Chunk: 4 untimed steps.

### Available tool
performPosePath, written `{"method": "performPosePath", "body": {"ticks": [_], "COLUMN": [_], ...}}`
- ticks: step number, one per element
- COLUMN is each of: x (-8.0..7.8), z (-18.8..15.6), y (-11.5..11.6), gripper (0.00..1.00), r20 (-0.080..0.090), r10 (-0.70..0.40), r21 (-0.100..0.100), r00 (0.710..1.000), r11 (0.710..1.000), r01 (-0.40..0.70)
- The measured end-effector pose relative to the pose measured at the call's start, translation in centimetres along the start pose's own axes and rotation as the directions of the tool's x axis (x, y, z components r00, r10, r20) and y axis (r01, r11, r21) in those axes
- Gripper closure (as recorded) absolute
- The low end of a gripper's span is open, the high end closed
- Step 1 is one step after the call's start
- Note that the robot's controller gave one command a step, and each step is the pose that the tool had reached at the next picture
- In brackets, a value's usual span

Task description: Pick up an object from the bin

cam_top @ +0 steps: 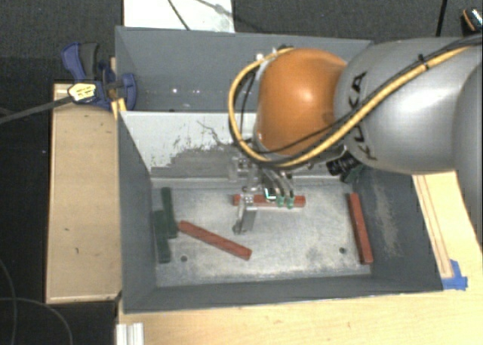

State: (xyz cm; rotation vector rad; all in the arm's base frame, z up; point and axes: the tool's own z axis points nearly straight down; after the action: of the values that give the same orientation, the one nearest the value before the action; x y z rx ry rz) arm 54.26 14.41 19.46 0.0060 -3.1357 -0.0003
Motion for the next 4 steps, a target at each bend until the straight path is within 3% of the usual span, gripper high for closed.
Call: {"method": "performPosePath", "body": {"ticks": [1, 2, 3, 4], "x": [4.4, 4.3, 4.6, 5.4], "z": [12.9, 9.4, 8.3, 12.7], "y": [4.6, 2.7, 4.0, 2.5], "gripper": [0.0, 0.0, 0.0, 0.0], "r20": [-0.001, 0.01, 0.009, 0.003], "r10": [0.025, 0.31, 0.591, 0.627], "r21": [0.0, -0.004, -0.008, 0.0], "r00": [1.0, 0.951, 0.807, 0.779], "r11": [1.0, 0.951, 0.807, 0.779], "r01": [-0.025, -0.31, -0.591, -0.627]}}
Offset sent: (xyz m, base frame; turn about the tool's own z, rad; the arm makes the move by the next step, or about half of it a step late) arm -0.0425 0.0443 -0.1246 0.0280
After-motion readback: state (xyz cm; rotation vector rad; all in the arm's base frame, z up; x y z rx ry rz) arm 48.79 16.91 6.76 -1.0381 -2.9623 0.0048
